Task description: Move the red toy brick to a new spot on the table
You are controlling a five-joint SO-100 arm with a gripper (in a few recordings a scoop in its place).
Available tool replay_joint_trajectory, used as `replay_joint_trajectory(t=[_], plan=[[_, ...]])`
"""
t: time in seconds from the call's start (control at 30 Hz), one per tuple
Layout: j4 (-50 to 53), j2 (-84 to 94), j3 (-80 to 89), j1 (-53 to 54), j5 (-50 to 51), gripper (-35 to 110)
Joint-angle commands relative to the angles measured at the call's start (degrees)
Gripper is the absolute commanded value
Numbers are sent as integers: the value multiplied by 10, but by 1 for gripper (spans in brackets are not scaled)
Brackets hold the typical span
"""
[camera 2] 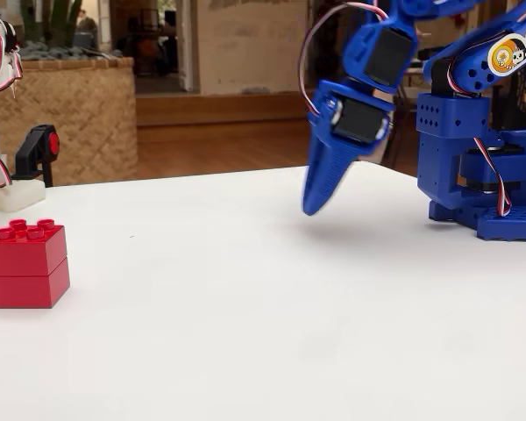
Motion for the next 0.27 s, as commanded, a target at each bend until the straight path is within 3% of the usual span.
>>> replay_joint_trajectory(t=[0.0,0.23], plan=[[31,104,49,-15,35,0],[98,209,95,-5,51,0]])
